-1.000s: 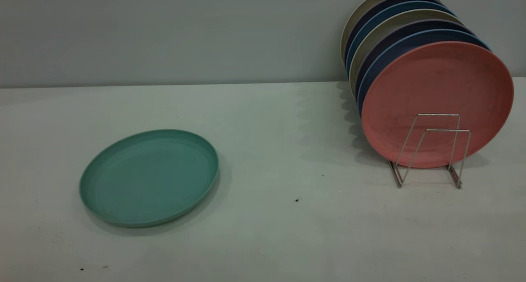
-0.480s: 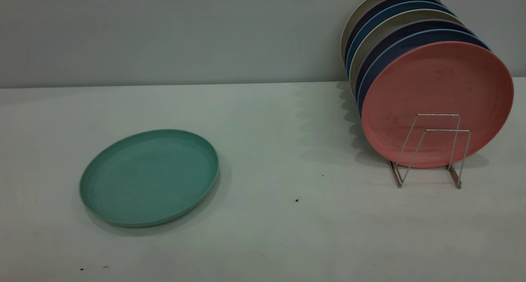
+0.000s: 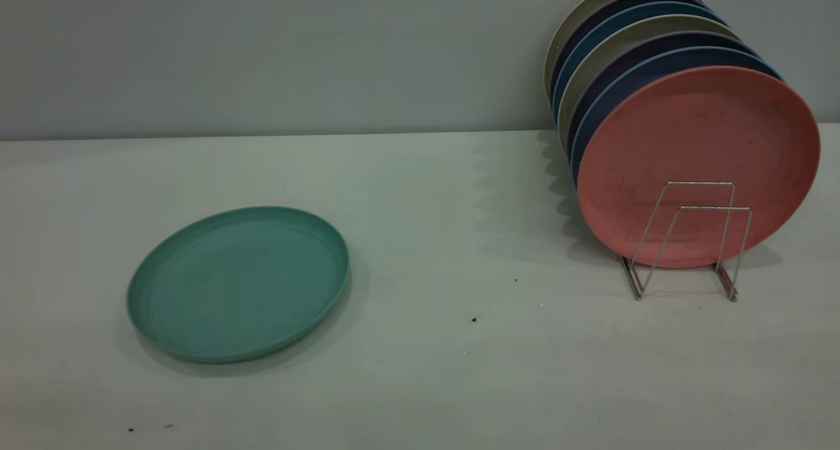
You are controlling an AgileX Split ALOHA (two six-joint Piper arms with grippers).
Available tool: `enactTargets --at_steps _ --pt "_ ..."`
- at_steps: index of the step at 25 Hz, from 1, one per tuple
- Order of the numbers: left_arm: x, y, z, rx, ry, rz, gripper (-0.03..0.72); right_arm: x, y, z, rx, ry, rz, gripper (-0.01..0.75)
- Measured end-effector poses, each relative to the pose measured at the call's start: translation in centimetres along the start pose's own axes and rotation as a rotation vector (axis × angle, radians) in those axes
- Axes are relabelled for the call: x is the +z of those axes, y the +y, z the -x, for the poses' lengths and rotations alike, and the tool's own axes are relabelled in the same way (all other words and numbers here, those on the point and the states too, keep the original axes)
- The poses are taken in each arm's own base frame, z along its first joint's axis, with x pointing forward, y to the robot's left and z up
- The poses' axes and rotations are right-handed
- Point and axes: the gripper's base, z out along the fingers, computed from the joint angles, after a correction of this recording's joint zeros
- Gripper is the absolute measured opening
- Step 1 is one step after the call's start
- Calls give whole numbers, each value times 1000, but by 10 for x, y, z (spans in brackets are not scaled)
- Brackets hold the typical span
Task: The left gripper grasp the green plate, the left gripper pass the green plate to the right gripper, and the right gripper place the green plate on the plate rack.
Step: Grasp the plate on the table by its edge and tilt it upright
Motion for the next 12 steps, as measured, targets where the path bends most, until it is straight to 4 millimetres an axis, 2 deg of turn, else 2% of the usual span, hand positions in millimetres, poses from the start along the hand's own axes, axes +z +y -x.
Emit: enactTargets --at_steps 4,9,12 --pt "32 3 15 -43 157 3 568 15 -1 23 14 -51 15 547" --pt "89 4 25 -164 388 -34 568 57 2 45 -2 70 87 547" --pt "125 7 27 -248 469 -34 568 82 6 52 -22 133 149 547"
